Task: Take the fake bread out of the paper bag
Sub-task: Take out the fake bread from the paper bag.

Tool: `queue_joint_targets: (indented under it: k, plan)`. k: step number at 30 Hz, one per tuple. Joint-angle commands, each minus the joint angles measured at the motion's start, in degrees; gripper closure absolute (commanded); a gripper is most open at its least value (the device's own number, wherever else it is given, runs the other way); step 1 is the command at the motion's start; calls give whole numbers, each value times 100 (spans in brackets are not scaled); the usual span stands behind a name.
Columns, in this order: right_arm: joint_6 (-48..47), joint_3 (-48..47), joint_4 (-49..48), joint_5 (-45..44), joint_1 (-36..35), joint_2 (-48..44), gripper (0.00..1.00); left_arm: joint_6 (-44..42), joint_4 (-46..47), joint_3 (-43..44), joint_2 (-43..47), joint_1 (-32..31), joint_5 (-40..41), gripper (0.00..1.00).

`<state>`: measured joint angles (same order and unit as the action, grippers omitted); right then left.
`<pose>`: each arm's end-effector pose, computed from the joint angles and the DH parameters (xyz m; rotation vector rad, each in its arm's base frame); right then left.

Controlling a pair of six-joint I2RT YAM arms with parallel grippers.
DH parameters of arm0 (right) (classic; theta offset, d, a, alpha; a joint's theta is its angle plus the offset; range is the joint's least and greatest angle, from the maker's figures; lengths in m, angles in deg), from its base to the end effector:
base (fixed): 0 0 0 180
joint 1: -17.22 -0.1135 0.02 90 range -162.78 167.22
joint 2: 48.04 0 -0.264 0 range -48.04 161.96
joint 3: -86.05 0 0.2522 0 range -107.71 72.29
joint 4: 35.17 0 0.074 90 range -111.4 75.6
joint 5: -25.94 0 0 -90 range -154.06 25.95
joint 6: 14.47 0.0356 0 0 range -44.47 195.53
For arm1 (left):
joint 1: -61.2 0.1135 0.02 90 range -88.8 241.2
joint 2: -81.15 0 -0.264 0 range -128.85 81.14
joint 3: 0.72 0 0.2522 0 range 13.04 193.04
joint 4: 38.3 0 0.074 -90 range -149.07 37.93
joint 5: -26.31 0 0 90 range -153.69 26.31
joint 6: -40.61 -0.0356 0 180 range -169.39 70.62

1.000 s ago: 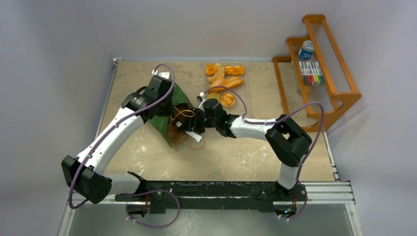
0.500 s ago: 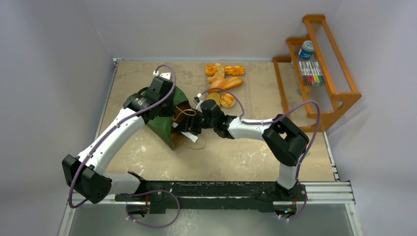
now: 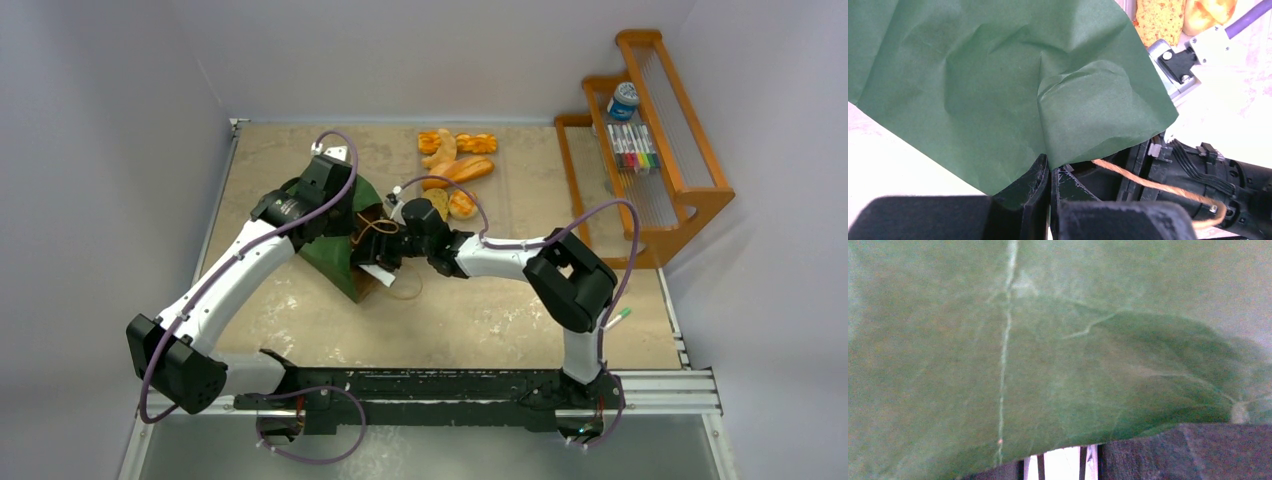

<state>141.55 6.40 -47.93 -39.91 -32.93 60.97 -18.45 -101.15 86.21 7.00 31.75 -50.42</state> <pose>0.2630 0.3378 0.2090 -0.0444 2.2596 1.6645 0.2335 -0.1225 0.3399 -0.1338 2.4194 -0.1989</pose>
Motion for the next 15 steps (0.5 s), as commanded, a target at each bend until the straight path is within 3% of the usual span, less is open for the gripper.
queue_joint_targets:
  k: [1, 15]
  plan:
    - [29, -194, -321, 237, -12, -24, 58, 110, 215, 35, 45, -43, -114, 100]
    - [78, 443, -445, 457, -12, -383, 58, 52, 235, 111, -87, -43, -13, 100]
